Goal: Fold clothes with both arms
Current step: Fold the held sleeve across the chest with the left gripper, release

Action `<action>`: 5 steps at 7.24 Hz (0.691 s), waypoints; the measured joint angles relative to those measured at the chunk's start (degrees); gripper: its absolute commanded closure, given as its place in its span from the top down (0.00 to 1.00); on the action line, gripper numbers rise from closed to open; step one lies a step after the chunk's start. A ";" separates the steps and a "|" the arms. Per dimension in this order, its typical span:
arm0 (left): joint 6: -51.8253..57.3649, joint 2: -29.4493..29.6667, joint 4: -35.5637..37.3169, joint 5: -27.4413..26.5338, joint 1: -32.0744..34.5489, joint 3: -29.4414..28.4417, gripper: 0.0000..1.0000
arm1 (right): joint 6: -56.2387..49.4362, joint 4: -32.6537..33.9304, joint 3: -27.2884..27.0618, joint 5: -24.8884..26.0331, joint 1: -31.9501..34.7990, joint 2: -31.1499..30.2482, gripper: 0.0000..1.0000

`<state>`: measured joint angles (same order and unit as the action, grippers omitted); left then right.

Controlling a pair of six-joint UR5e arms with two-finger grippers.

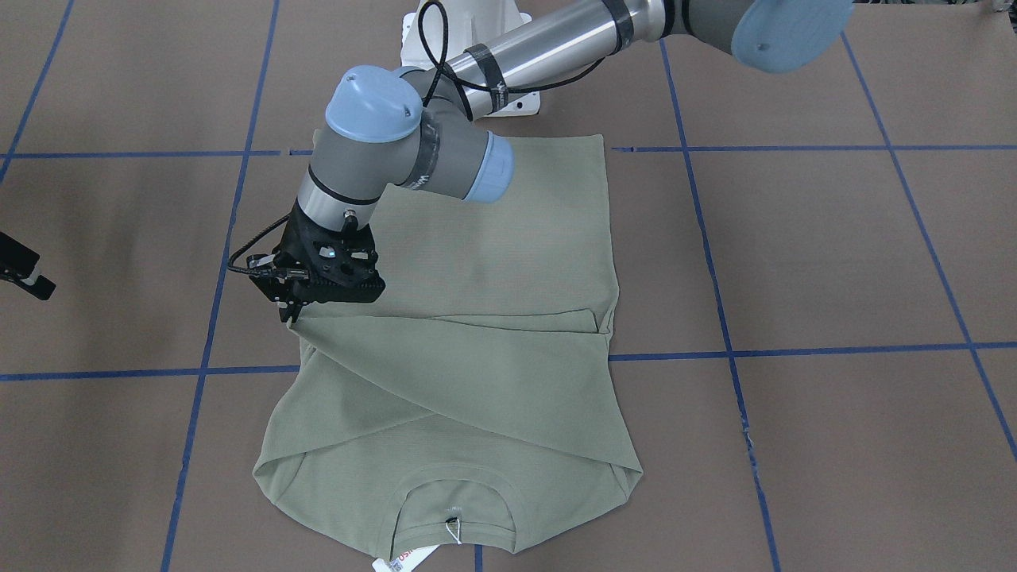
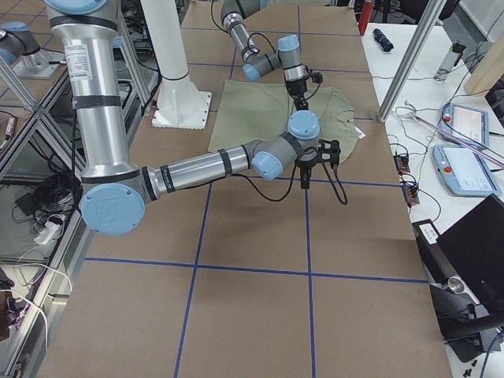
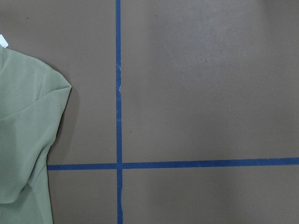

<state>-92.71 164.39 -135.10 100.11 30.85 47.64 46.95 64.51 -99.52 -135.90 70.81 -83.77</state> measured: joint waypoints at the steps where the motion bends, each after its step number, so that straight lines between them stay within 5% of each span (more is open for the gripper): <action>1: -0.18 0.45 -1.43 -0.84 -0.09 -1.58 0.76 | 0.04 0.00 -0.12 0.11 0.00 -0.16 1.00; 3: -0.36 0.54 -2.50 -1.08 0.17 -2.16 0.79 | 0.67 0.00 -0.30 0.22 -0.75 0.03 1.00; 5: -0.14 -4.07 0.79 4.10 1.95 6.54 0.78 | 6.93 -0.04 -2.35 2.43 -5.83 0.13 1.00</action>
<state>-92.85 160.32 -134.31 104.20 32.80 54.18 53.89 64.47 -101.87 -133.48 64.98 -83.64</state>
